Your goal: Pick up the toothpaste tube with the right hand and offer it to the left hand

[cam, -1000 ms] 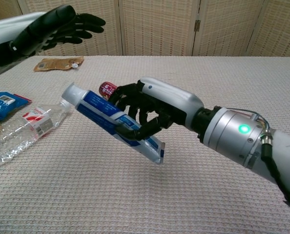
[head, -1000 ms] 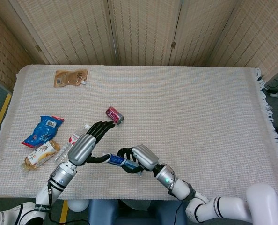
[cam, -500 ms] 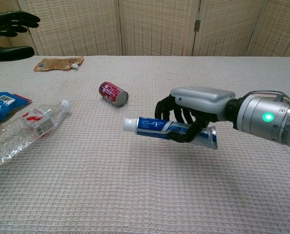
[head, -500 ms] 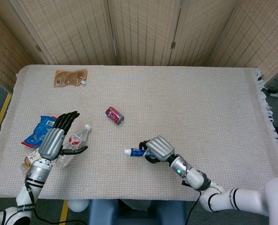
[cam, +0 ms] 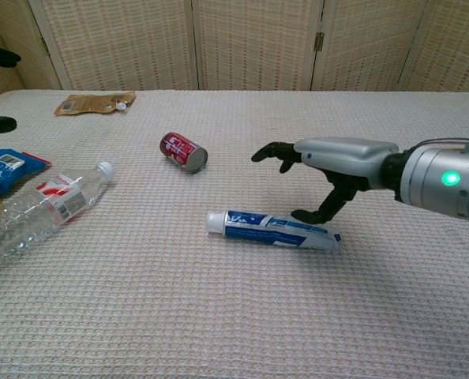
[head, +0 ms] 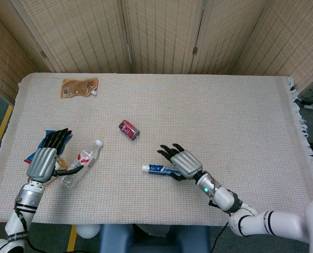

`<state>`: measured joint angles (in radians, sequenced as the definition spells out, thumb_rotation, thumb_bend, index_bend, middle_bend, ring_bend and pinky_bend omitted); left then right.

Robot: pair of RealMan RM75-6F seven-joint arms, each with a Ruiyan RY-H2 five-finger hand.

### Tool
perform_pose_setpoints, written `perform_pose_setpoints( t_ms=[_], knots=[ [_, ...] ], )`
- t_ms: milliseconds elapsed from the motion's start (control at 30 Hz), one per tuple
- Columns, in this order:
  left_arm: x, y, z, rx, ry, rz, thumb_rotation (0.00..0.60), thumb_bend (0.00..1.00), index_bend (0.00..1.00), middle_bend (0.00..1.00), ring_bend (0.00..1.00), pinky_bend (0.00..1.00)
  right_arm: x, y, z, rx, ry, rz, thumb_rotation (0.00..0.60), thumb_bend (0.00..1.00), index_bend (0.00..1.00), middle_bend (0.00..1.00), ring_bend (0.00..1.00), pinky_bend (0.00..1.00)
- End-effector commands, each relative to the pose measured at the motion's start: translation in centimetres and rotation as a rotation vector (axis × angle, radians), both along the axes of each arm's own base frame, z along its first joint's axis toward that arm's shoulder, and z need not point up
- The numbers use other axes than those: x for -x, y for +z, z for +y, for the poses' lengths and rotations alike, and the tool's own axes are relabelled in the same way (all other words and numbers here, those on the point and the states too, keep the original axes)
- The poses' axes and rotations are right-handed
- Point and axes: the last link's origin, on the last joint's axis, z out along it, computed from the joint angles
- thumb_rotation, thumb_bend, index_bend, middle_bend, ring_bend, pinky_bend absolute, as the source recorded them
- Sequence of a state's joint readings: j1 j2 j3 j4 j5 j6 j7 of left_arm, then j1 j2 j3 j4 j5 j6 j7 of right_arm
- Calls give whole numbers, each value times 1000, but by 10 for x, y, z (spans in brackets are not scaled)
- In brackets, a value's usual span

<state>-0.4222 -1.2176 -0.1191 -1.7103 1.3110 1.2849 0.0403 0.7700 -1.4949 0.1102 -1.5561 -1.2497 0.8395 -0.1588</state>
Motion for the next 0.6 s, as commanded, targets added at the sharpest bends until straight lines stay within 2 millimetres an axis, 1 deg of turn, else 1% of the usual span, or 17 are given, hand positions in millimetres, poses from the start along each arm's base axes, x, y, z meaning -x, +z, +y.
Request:
perform_pose_setpoints(
  t_ms=[33,67,100,167,233,267,300,333,433,467,600],
  knots=[
    [10,7,-4,-3,16,34,586,121,1,75,41,0,13,31,6,74,-17,-43,600,743,0,43,179,41],
    [14,10,-6,-20,20,62,600,122,1,75,44,0,20,43,8,116,-24,-49,600,743,1,65,203,60],
    [17,11,-7,-28,21,75,600,126,5,75,47,0,24,50,9,135,-30,-50,600,743,8,85,219,75],
    [25,16,-10,-59,30,115,600,154,22,76,58,0,38,72,16,200,-57,-48,600,743,40,142,251,126],
    [33,21,-13,-101,40,139,600,185,43,82,70,0,53,93,24,264,-85,-32,600,743,69,173,268,157],
    [38,23,-15,-121,47,154,600,198,52,88,76,0,62,106,30,299,-103,-22,600,743,83,183,272,162],
    [41,25,-16,-130,52,163,600,204,57,92,80,0,66,112,33,317,-113,-18,600,743,93,186,272,163],
    [46,27,-19,-146,62,180,600,210,61,96,84,0,76,123,40,351,-130,-8,600,743,97,186,272,163],
    [56,34,-28,-177,86,204,600,212,67,102,90,0,98,150,57,438,-167,11,600,743,108,187,272,163],
    [59,36,-32,-185,96,205,600,212,69,104,92,0,107,158,64,467,-182,17,600,743,117,189,271,163],
    [66,38,-45,-195,129,211,600,212,73,106,93,0,129,176,89,523,-231,15,600,743,155,202,270,163]
  ],
)
